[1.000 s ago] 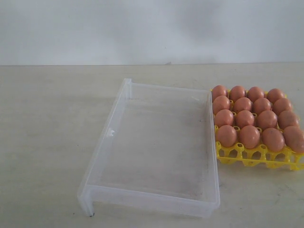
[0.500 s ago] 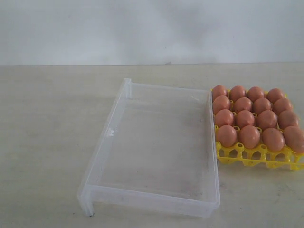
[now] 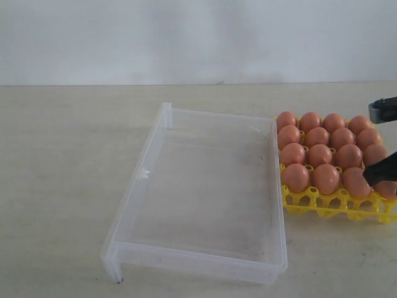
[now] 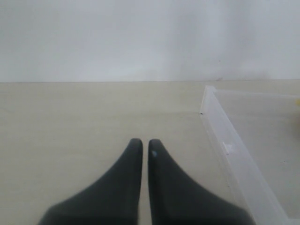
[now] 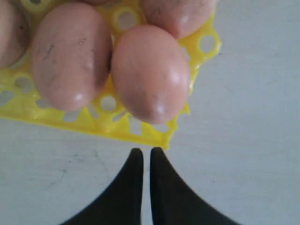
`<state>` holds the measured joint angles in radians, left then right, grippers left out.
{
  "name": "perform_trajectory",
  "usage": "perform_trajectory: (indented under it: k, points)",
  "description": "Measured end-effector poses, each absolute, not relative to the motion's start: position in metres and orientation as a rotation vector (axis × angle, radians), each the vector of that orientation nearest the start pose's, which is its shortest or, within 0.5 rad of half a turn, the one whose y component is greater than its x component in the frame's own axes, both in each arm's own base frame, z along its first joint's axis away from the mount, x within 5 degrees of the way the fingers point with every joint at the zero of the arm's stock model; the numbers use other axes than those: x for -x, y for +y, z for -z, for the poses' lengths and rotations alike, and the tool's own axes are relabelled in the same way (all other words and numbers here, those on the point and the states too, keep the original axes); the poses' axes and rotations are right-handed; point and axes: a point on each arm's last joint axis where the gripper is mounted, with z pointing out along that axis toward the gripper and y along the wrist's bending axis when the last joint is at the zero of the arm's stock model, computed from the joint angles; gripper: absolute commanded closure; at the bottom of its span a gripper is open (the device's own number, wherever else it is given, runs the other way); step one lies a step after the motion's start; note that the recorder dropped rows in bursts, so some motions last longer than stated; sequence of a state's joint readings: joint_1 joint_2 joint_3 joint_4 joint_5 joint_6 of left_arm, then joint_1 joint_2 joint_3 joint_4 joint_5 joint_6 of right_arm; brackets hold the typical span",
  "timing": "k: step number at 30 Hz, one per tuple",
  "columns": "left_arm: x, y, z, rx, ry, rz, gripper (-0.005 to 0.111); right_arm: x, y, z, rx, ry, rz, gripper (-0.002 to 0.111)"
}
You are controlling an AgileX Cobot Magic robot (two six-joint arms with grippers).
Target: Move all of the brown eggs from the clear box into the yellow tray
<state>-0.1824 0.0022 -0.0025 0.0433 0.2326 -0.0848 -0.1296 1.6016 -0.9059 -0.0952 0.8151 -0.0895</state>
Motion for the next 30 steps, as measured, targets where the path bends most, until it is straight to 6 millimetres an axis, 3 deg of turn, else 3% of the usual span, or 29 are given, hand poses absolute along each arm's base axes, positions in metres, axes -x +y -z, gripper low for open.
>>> perform_trajectory:
  k: [10,19,30]
  points:
    - [-0.055,-0.009,-0.193,-0.113,1.714,0.158,0.103,-0.290,-0.043,-0.187,0.051,2.876,0.141,0.109]
    - [-0.055,-0.009,-0.193,-0.113,1.714,0.158,0.103,-0.290,-0.041,-0.180,0.025,2.912,0.103,0.109]
    - [-0.055,-0.009,-0.193,-0.113,1.714,0.158,0.103,-0.302,-0.032,-0.196,0.088,2.708,-0.011,0.109]
